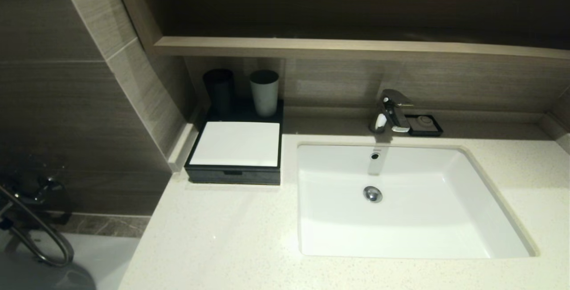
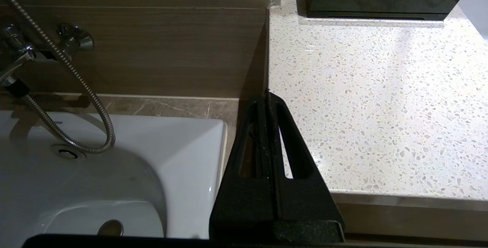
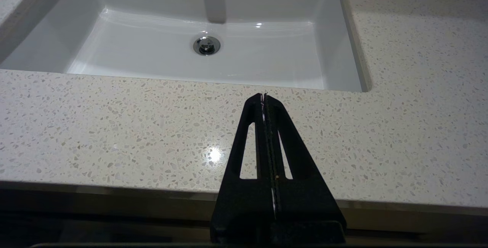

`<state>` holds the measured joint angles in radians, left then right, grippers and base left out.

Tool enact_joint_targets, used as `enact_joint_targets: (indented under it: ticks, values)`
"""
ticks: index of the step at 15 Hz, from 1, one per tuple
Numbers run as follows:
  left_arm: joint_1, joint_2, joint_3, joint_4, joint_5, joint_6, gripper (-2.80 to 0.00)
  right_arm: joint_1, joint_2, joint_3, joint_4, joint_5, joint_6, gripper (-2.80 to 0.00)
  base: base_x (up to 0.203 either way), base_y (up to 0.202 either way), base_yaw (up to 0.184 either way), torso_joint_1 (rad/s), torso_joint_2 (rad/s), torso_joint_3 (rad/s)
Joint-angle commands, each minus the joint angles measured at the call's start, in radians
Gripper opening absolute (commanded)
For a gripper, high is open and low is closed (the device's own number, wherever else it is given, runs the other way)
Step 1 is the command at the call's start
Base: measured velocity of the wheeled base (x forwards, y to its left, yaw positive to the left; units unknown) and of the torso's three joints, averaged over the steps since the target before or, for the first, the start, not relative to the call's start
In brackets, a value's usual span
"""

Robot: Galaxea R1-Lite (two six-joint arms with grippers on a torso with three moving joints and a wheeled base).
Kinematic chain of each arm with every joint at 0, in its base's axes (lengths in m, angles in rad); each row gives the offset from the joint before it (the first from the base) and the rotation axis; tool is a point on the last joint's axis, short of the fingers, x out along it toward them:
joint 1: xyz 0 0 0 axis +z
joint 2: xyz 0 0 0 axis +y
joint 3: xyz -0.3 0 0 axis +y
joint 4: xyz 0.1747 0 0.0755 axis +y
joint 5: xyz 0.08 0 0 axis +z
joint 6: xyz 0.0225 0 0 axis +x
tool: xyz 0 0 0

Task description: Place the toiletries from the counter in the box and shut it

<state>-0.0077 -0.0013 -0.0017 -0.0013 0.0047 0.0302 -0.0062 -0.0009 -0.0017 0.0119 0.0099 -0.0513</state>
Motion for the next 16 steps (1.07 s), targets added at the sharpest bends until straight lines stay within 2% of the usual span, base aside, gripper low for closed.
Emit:
enact_joint_targets:
  ticks: [1,16]
  values:
    - [0.000,0.001,0.000,0.000,0.000,0.000,-2.80,0.000,-0.001,0.000,0.002,-0.001,0.001,-2.80,0.000,0.000,0.000,0.000,0.00,0.000]
    - [0.000,0.000,0.000,0.000,0.000,0.000,-2.80,0.000,0.001,0.000,0.000,-0.002,0.001,-2.80,0.000,0.000,0.000,0.000,0.00,0.000]
